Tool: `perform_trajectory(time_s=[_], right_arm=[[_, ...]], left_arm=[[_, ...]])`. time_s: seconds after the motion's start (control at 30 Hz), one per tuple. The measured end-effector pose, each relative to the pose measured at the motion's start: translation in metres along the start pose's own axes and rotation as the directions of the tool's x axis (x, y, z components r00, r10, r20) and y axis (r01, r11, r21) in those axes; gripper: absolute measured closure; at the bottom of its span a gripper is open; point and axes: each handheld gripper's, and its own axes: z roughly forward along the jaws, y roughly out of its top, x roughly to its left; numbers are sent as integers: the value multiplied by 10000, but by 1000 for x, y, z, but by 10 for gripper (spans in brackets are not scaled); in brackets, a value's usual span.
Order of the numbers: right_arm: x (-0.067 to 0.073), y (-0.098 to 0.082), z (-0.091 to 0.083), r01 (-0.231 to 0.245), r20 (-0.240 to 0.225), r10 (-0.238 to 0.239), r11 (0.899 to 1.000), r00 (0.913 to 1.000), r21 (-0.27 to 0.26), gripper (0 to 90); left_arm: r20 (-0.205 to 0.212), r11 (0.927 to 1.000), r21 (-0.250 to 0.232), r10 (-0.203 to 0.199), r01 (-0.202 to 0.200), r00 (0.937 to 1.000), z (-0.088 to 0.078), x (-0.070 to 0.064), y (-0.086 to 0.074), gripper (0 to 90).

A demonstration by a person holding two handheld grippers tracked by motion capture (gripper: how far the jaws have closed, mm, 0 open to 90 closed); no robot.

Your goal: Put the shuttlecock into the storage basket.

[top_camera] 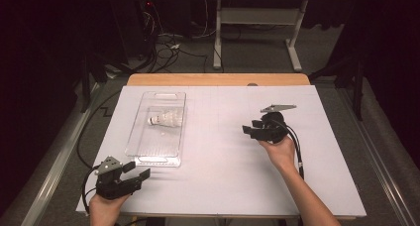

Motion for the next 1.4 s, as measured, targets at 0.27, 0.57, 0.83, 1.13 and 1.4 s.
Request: perform_trajectory(time_s=[0.27, 0.57, 0.83, 1.13, 1.4], right_arm=[[-5, -5, -5, -139, 83, 139, 9999, 9999, -22, 506], [-11, -11, -10, -229, 180, 230, 9997, 9996, -43, 506], [-15, -15, -15, -354, 259, 355, 9994, 9990, -66, 506], [-20, -22, -19, -547, 347, 553, 9984, 9979, -173, 508], [-23, -26, -26, -611, 434, 623, 9977, 9971, -285, 508]], left_arm=[[-7, 10000, 3, -2, 2, 10000, 0, 0, 0, 332], [4, 10000, 7, -3, 3, 10000, 0, 0, 0, 332], [-9, 10000, -8, -16, 16, 10000, 0, 0, 0, 332], [10, 10000, -6, -28, 28, 10000, 0, 0, 0, 333], [1, 10000, -26, -35, 35, 10000, 0, 0, 0, 333]])
